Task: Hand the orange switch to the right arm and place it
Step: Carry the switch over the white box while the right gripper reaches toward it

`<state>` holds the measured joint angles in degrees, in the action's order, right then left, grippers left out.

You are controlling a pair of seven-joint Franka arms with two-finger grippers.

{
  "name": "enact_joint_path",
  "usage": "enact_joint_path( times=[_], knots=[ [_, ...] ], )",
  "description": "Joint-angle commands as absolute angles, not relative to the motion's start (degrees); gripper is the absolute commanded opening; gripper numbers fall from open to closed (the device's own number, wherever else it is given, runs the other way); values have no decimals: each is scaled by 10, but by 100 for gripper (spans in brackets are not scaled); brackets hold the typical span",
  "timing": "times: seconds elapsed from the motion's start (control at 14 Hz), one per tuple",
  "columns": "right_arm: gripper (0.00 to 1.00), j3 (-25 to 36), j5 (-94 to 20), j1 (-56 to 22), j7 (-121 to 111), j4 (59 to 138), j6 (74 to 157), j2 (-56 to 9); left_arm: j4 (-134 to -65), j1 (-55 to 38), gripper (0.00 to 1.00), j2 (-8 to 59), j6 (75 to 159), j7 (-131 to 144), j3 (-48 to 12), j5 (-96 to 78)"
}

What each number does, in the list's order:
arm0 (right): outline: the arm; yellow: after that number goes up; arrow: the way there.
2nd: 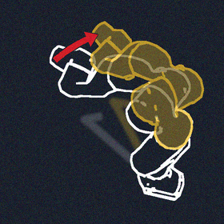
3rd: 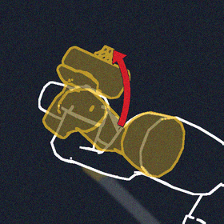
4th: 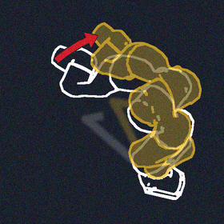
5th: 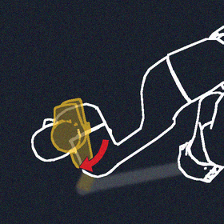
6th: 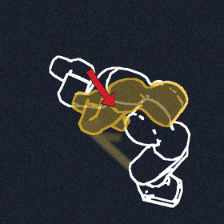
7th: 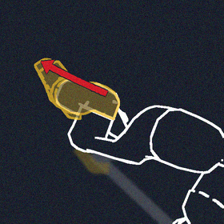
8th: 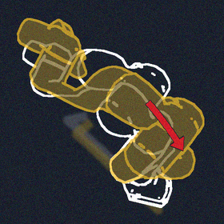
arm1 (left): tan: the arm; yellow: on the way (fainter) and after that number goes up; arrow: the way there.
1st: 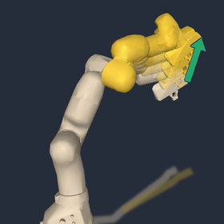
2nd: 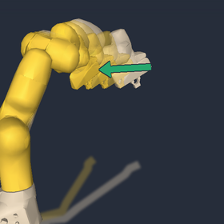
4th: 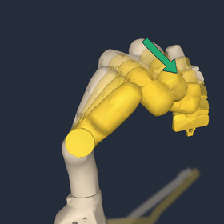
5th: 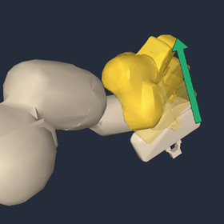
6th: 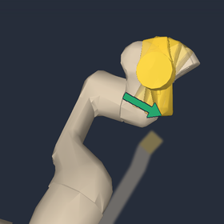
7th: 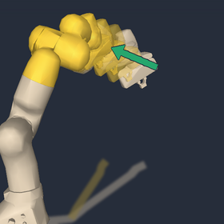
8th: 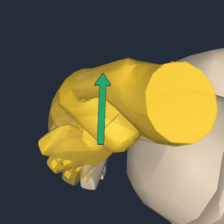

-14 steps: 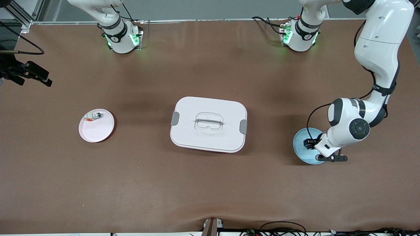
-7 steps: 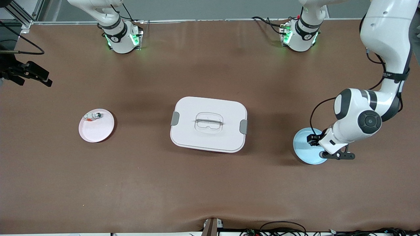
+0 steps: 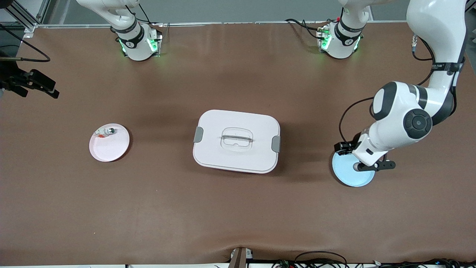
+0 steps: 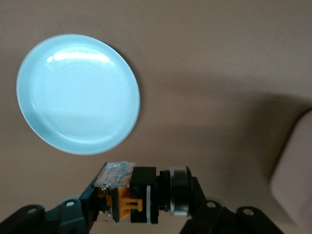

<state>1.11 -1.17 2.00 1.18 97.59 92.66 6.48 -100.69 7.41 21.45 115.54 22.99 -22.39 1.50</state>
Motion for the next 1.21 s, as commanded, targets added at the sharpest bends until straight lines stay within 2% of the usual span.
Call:
enact_joint_path(
  times=[0.0, 0.28, 0.43, 0.57, 0.93, 1.14],
  knots=[
    [100, 10, -20, 27, 9, 962, 925, 62, -965, 73, 0, 205, 1097, 343, -272, 3],
    [100, 11, -19, 30, 9, 952, 925, 55, -907, 45, 0, 232, 1089, 541, -343, -10],
    [100, 11, -19, 36, 8, 953, 925, 51, -871, -2, 0, 261, 1093, 632, -343, -44],
    [100, 10, -12, 30, 5, 944, 925, 7, -822, -53, 0, 296, 1117, 731, -342, -51],
    [100, 10, -18, 32, 4, 934, 925, -19, -758, -142, 0, 356, 1257, 923, -342, -51],
    [100, 9, -19, 34, 5, 935, 925, -58, -750, -182, 0, 378, 1342, 1011, -342, -51]
  ],
)
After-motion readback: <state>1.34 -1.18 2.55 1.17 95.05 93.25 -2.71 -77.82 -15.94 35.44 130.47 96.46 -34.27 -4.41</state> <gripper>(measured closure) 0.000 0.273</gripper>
